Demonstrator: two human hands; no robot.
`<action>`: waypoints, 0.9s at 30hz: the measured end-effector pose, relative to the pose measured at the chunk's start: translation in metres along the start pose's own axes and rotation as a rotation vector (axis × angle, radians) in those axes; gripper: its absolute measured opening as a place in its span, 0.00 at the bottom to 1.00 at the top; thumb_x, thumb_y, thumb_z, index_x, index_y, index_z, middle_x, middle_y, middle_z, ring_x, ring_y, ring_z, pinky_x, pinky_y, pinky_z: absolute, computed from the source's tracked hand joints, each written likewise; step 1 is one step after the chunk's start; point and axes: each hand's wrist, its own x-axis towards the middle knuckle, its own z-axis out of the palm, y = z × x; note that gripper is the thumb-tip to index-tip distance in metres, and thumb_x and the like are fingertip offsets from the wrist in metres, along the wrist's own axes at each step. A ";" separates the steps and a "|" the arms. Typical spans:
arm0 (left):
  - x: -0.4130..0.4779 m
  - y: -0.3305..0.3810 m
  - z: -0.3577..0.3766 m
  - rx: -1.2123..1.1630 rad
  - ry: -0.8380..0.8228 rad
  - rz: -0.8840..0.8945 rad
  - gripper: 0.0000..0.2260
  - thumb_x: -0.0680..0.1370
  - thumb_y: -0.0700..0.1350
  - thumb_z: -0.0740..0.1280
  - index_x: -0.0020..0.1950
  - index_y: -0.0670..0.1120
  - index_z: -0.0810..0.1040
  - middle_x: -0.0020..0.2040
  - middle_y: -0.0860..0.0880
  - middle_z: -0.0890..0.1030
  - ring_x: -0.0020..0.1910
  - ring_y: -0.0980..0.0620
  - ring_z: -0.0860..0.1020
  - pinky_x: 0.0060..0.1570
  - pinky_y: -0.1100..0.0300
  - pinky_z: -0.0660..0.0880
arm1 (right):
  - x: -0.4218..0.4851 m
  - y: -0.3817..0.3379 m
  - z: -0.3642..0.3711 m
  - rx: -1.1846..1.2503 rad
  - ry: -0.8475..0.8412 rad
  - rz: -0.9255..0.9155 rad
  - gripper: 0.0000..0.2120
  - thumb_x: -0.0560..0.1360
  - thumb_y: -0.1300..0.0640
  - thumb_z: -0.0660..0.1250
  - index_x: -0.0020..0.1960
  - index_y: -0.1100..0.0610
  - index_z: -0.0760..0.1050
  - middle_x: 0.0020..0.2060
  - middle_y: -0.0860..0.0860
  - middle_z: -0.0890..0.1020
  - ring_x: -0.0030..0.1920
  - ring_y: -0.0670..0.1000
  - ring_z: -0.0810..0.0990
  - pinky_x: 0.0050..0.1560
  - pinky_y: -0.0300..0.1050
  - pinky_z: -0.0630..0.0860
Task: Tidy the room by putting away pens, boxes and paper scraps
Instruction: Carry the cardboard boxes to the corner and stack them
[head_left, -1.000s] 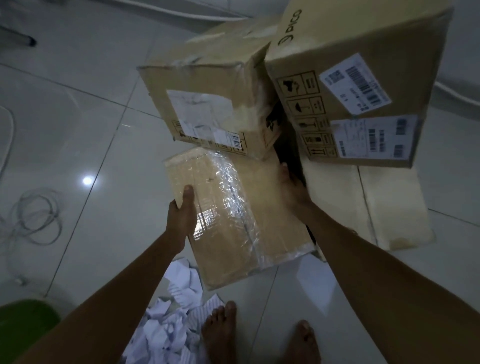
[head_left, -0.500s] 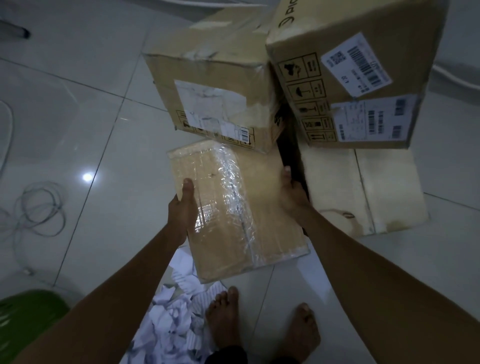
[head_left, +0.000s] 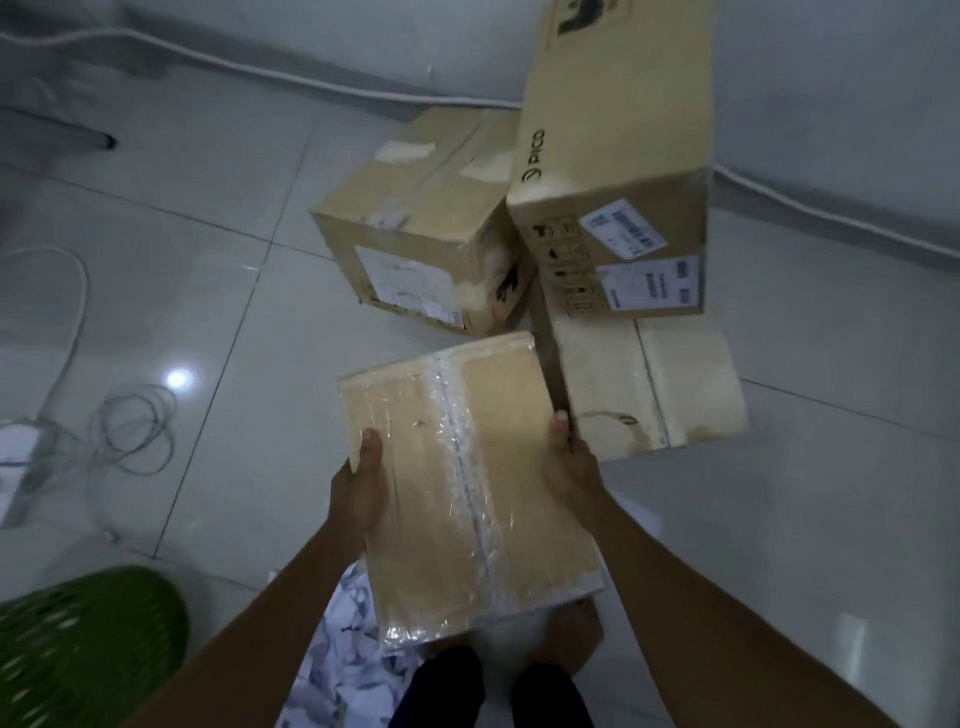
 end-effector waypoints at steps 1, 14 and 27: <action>-0.010 0.003 -0.002 0.002 -0.004 0.010 0.33 0.76 0.65 0.57 0.69 0.40 0.71 0.66 0.40 0.75 0.59 0.42 0.76 0.58 0.53 0.71 | -0.009 -0.002 -0.005 0.006 0.003 0.003 0.32 0.80 0.38 0.44 0.71 0.58 0.68 0.68 0.62 0.71 0.67 0.62 0.70 0.66 0.50 0.66; -0.173 0.052 -0.019 -0.002 -0.058 0.074 0.34 0.76 0.65 0.57 0.68 0.38 0.71 0.66 0.36 0.74 0.64 0.37 0.73 0.66 0.44 0.69 | -0.145 -0.033 -0.110 0.059 0.059 -0.029 0.30 0.81 0.40 0.44 0.69 0.56 0.71 0.64 0.60 0.76 0.63 0.60 0.74 0.62 0.47 0.69; -0.282 0.091 -0.029 -0.088 -0.105 0.125 0.28 0.80 0.56 0.59 0.71 0.36 0.67 0.71 0.38 0.70 0.69 0.38 0.68 0.69 0.49 0.63 | -0.223 -0.059 -0.182 0.058 0.114 -0.025 0.30 0.81 0.40 0.43 0.70 0.57 0.70 0.67 0.61 0.73 0.67 0.61 0.71 0.66 0.49 0.66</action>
